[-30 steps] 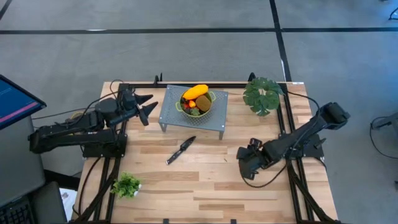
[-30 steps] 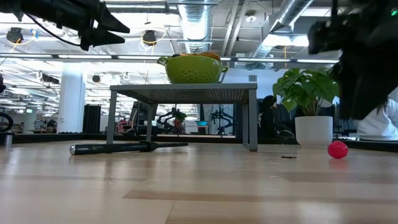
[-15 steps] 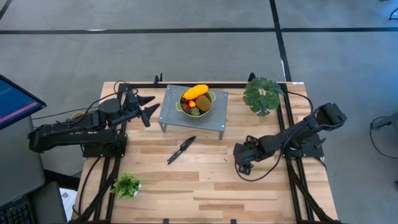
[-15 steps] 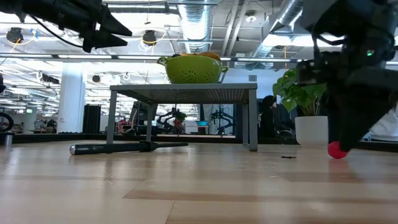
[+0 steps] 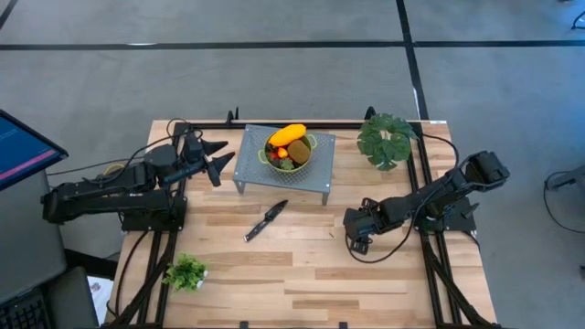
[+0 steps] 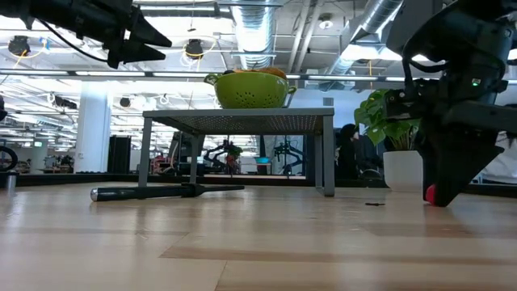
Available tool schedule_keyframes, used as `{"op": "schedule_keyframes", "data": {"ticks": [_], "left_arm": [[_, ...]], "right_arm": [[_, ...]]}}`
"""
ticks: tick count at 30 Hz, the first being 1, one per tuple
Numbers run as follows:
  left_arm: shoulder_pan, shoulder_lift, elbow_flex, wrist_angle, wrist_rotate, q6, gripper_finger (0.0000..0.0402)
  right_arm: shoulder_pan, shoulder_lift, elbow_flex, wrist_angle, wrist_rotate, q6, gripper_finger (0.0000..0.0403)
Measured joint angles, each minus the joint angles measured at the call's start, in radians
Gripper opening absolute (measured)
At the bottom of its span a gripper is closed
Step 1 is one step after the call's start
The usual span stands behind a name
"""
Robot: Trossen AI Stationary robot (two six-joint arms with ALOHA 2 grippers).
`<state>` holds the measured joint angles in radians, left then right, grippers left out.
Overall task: Pick & Place Fruit
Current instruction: Put the red cherry into the green strainer bowl on the shelf
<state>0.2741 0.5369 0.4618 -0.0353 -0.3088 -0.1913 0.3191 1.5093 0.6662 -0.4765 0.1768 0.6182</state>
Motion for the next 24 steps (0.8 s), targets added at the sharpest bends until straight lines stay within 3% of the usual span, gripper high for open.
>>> {"op": "schedule_keyframes", "data": {"ticks": [16,24], "left_arm": [[0.000,0.000,0.000,0.000,0.000,-0.001,0.0218],[0.000,0.000,0.000,0.000,0.000,-0.001,0.0218]], "right_arm": [[0.000,-0.001,0.000,-0.001,-0.016,0.002,0.0096],[0.000,-0.001,-0.001,0.000,-0.020,0.002,0.0128]]}}
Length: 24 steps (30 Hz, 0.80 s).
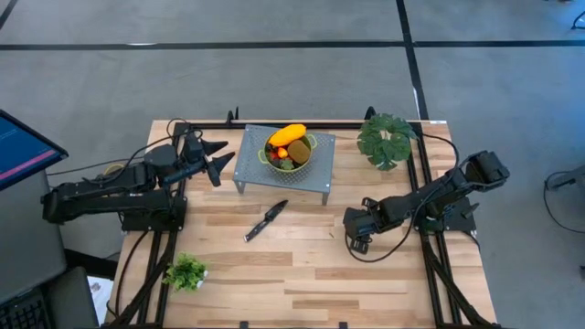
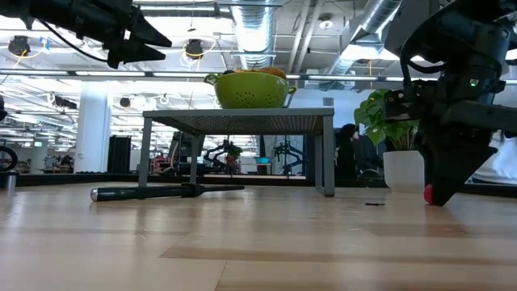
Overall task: Pick & Place Fruit
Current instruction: Put the red cherry into the green strainer bowl on the shelf
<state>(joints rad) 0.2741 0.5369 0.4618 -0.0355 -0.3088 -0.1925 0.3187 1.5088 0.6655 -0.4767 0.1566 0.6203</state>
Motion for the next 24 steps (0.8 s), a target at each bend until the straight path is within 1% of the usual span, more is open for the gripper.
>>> {"op": "schedule_keyframes", "data": {"ticks": [2,8,11,16,19,22,24], "left_arm": [[0.000,0.000,0.000,0.000,0.000,0.000,0.0218],[0.000,0.000,0.000,0.000,0.000,0.000,0.0218],[0.000,0.000,0.000,0.000,0.000,0.000,0.0218],[0.000,0.000,0.000,0.000,0.000,0.000,0.0218],[0.000,0.000,0.000,0.000,0.000,0.000,0.0218],[0.000,0.000,0.000,-0.001,0.000,-0.007,0.0218],[0.000,0.000,0.000,-0.001,0.000,-0.008,0.0218]], "right_arm": [[0.000,0.000,0.000,0.000,-0.001,0.000,0.0126],[-0.002,-0.001,0.000,0.003,-0.018,-0.002,0.0092],[-0.002,-0.001,0.000,0.010,-0.021,-0.002,0.0096],[-0.001,0.001,-0.002,0.049,-0.033,-0.004,0.0121],[0.001,0.003,-0.003,0.141,-0.061,-0.042,0.0111],[-0.007,0.002,-0.002,0.283,-0.099,-0.119,0.0093],[-0.023,-0.009,0.007,0.350,-0.118,-0.170,0.0091]]}}
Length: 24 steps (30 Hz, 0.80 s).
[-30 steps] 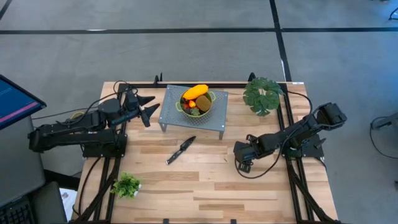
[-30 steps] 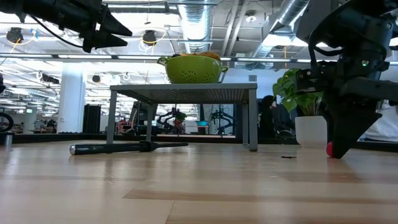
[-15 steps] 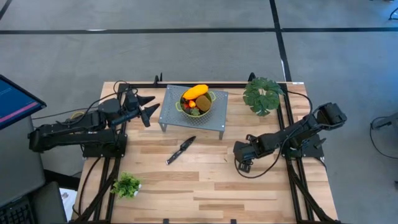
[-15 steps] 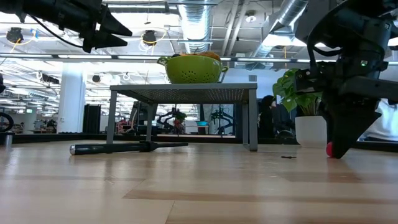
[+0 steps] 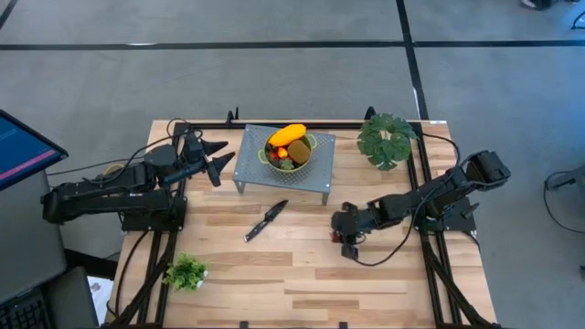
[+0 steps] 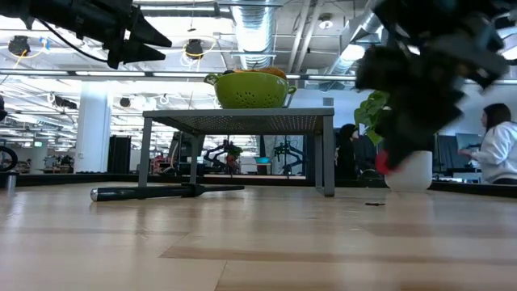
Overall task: Pick & Place Fruit
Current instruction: Put the red cherry into the green strainer bowl on the shelf
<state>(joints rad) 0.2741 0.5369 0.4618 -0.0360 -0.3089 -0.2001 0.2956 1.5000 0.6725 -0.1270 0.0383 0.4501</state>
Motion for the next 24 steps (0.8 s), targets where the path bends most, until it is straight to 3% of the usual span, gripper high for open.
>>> {"op": "schedule_keyframes", "data": {"ticks": [7,14,24], "left_arm": [[0.000,0.000,0.000,0.000,0.000,-0.010,0.0218],[0.000,0.002,0.000,0.002,0.000,-0.009,0.0218],[0.000,0.001,0.000,0.002,0.000,-0.003,0.0218]], "right_arm": [[-0.095,-0.053,0.141,0.031,-0.017,-0.235,0.0112],[-0.242,-0.063,0.359,0.033,-0.016,-0.472,0.0098],[-0.403,0.049,0.590,0.044,-0.013,-0.566,0.0108]]}}
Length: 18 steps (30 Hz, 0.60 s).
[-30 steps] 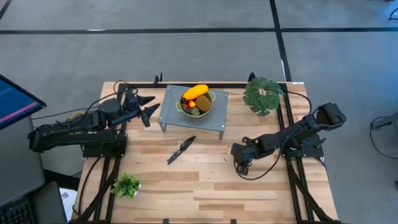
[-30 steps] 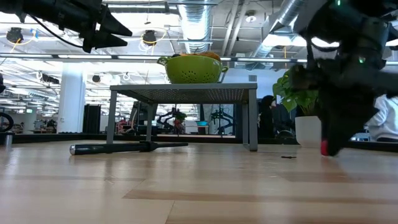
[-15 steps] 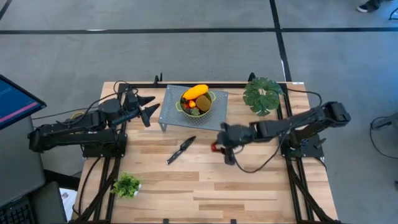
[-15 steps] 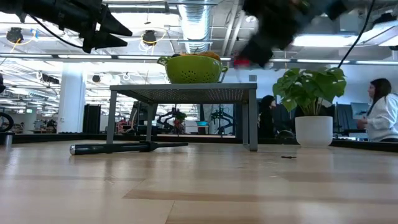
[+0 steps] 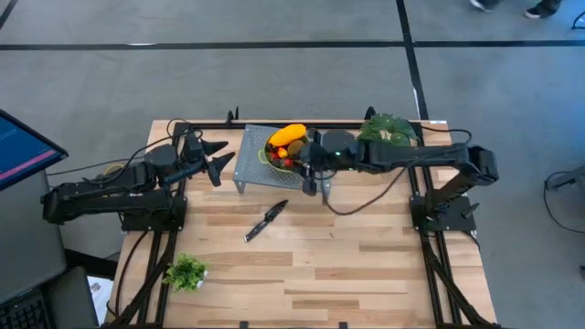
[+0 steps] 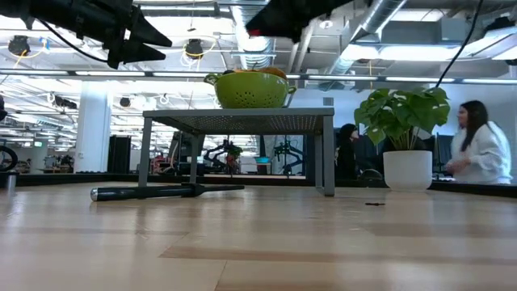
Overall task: Pick & Place Fruit
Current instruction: Put the red cherry into the green strainer bowl on the shelf
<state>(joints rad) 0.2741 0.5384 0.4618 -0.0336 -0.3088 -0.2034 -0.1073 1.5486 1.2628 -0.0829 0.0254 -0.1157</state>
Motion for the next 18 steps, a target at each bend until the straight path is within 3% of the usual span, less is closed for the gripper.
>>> {"op": "schedule_keyframes", "data": {"ticks": [8,18], "left_arm": [[0.000,0.000,0.000,0.001,0.000,0.012,0.0218],[0.000,-0.001,0.000,0.003,0.000,0.012,0.0218]], "right_arm": [[-0.080,0.093,0.071,-0.046,0.000,0.000,0.0106],[-0.111,0.094,0.073,-0.044,0.001,0.008,0.0115]]}}
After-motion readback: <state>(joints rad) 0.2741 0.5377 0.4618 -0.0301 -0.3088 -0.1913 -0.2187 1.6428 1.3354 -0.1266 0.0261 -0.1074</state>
